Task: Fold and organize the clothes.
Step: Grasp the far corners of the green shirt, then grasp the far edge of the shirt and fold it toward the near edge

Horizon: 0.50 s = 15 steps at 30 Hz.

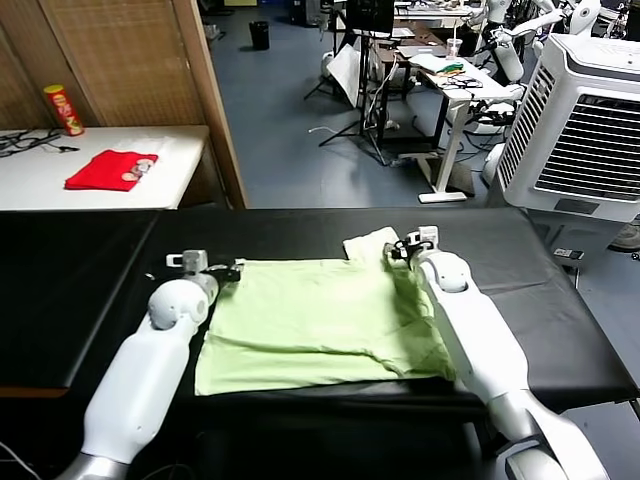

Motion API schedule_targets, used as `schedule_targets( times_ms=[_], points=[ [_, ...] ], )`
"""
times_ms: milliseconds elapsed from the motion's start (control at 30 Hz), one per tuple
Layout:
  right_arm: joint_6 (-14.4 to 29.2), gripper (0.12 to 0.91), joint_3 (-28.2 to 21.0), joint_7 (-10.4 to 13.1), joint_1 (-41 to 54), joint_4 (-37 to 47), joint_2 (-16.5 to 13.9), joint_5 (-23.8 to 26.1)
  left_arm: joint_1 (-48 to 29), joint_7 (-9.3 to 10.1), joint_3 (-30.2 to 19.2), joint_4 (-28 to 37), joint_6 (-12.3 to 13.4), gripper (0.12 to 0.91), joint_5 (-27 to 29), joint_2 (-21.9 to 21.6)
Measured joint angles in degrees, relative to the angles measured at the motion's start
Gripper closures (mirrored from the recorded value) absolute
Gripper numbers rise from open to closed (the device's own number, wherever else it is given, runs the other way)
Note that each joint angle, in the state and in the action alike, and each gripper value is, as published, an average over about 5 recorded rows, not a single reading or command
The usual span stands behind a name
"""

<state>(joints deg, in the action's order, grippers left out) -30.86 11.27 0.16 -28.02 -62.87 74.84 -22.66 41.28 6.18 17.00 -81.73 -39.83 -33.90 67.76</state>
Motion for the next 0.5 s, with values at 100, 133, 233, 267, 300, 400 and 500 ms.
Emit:
schedule_targets(
  times_ms=[100, 133, 233, 267, 300, 400, 500],
  points=[
    [2.1, 0.904, 0.7, 0.1, -0.6, -1.1, -0.2, 0.3, 0.0, -0.32, 0.0, -0.2, 0.2, 0.897, 0.1, 0.0],
    [2.8, 0.904, 1.0, 0.0, -0.9, -1.7, -0.4, 0.3, 0.1, -0.35, 0.1, -0.3, 0.3, 0.899, 0.2, 0.0],
    [3.9, 0.904, 2.1, -0.9, -2.4, -4.6, -1.4, 0.1, 0.3, -0.33, 0.5, -1.0, 0.4, 0.9, 0.2, -0.1],
    [4.1, 0.904, 2.4, -1.3, -3.2, -6.0, -1.9, 0.0, 0.5, -0.32, 0.7, -1.4, 0.5, 0.9, 0.3, -0.3],
    [4.1, 0.904, 2.8, -1.7, -4.1, -7.5, -2.4, -0.1, 0.7, -0.27, 0.8, -1.9, 0.5, 0.9, 0.3, -0.6],
    [3.5, 0.904, 4.0, -2.6, -7.2, -12.9, -4.2, -0.7, 1.8, -0.05, 1.4, -4.2, 0.6, 0.9, 0.3, -1.5],
    [3.1, 0.904, 5.0, -3.0, -10.9, -18.5, -6.4, -1.5, 3.8, 0.31, 2.2, -8.0, 0.5, 0.9, -0.2, -2.8]
  ],
)
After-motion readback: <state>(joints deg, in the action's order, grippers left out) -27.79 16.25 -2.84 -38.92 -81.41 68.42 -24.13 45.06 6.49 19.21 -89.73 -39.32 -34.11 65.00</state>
